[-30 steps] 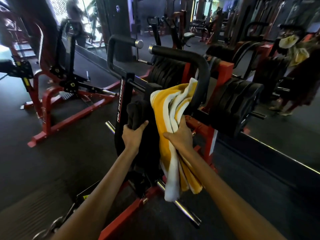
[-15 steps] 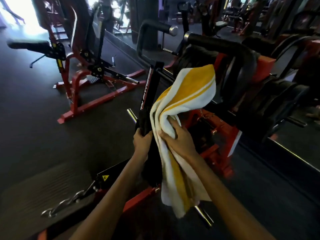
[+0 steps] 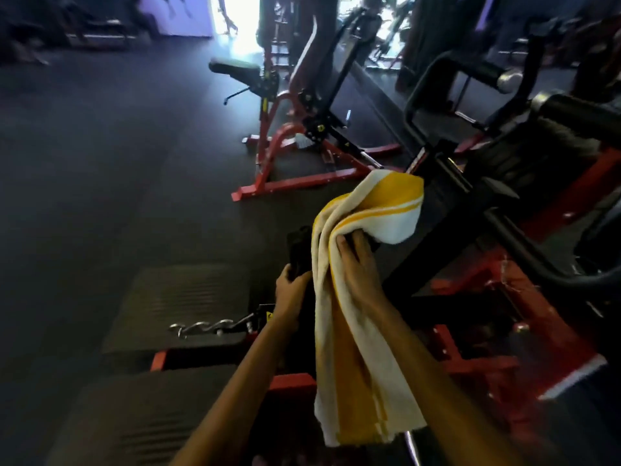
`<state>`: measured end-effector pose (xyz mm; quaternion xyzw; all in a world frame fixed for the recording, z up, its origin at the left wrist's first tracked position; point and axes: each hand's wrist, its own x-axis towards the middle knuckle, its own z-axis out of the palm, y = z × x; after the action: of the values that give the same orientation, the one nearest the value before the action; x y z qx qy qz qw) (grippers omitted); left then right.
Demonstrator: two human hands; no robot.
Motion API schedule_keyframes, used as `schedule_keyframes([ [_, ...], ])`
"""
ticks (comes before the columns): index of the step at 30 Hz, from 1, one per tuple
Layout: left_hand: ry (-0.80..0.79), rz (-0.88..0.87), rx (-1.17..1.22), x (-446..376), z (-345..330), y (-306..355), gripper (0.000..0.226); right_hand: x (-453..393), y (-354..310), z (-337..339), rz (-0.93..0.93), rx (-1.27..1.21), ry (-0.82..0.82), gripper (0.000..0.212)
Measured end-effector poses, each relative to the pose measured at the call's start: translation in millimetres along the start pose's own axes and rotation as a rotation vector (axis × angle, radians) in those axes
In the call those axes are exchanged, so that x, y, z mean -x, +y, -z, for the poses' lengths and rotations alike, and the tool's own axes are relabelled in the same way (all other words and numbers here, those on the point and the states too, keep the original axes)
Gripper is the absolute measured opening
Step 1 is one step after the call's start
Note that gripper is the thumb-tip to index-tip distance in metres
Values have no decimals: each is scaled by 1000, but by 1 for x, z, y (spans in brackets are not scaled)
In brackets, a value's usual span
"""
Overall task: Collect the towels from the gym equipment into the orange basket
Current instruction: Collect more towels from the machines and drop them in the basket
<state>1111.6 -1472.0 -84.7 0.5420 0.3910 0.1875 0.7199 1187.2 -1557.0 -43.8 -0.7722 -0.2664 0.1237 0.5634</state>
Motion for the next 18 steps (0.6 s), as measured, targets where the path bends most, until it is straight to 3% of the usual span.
schedule_keyframes([
  [3, 35, -23, 49, 5, 11, 1, 22, -4, 7, -13, 16, -46, -10, 22],
  [7, 211, -67, 93, 14, 29, 0, 15, -1, 4, -32, 62, -201, -182, 21],
  [12, 474, -62, 167, 37, 73, -11, 69, 19, 3, -80, -17, -295, -512, 24],
  [15, 578, -97, 211, 60, 110, -22, 62, 36, -3, -107, 10, -270, -749, 40],
  [18, 697, -112, 267, 92, 147, -31, 49, 59, -19, -144, 184, -96, -911, 45],
])
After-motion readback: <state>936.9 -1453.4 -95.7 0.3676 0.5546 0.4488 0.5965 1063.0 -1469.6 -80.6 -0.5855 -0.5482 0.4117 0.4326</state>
